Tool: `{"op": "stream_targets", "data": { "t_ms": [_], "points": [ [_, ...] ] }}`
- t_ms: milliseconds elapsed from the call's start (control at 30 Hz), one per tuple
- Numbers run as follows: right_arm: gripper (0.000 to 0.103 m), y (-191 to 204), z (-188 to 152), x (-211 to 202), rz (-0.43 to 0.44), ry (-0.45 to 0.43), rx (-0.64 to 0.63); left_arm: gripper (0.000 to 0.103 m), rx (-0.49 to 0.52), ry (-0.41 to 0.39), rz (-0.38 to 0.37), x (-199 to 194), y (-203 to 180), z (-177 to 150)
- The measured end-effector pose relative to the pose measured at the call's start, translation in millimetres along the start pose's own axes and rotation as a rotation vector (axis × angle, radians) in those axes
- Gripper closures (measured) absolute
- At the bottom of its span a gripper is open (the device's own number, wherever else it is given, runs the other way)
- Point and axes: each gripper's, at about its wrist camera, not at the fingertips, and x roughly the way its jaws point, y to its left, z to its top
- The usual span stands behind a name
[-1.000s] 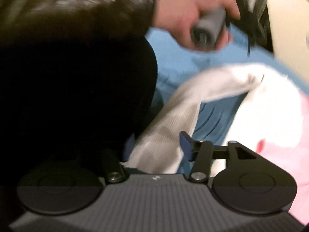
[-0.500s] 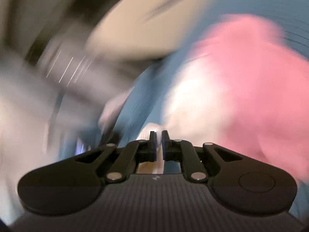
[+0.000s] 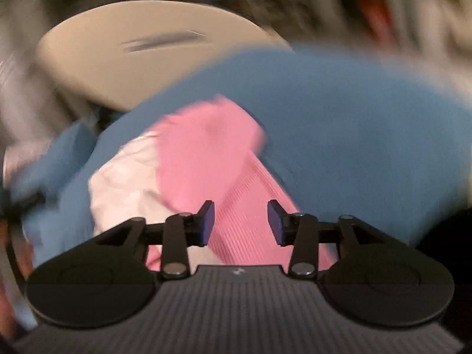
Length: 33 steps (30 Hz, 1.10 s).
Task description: Fold clothes
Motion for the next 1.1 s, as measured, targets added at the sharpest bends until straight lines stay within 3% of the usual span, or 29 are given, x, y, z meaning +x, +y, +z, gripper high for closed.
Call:
{"op": "stream_targets", "data": {
  "t_ms": [67,133,200,267,333,433,533,600,667,733,800,900,1000,1067,1100],
  "points": [
    [0.06,26,-8,2,0.066,0.038,-0.256,0.0,0.132,0.003,-0.013,2,-25,-10],
    [0.06,49,-25,15,0.07,0.116,-0.47,0.0,0.274,0.008,-0.01,4,-50,-22],
    [0.061,57,-36,32,0.041,0.181,-0.567,0.0,0.365,0.018,0.015,6,-64,-30],
    [0.06,47,-31,46,0.037,0.216,-0.52,0.0,0.527,0.089,0.086,23,-84,-51],
    [0.057,7,-5,55,0.019,0.247,-0.26,0.0,0.542,0.102,0.096,28,-85,-55],
    [0.055,-57,17,67,-0.138,0.262,0.075,0.0,0.468,0.151,0.068,34,-77,-50],
    [0.053,-85,22,59,-0.297,0.233,0.105,0.0,0.382,0.194,0.04,39,-67,-43],
    [0.053,-87,22,39,-0.308,0.144,0.09,0.0,0.38,0.195,0.042,40,-66,-42],
    [0.053,-70,20,25,-0.282,0.054,-0.021,0.0,0.391,0.188,0.049,41,-66,-42],
    [0.053,-44,17,15,-0.194,-0.007,-0.162,0.0,0.4,0.174,0.059,41,-67,-41],
    [0.053,-8,9,16,-0.057,-0.011,-0.349,0.0,0.394,0.16,0.072,40,-65,-38],
    [0.053,41,-3,25,0.043,-0.02,-0.573,0.0,0.342,0.136,0.115,39,-56,-31],
    [0.054,84,-15,41,0.094,-0.032,-0.769,0.0,0.28,0.085,0.249,37,-43,-23],
    [0.054,109,-23,54,0.114,-0.047,-0.893,0.0,0.233,0.069,0.277,35,-34,-18],
    [0.054,124,-28,61,0.121,-0.063,-0.96,0.0,0.155,0.061,0.273,32,-23,-12]
  ]
}}
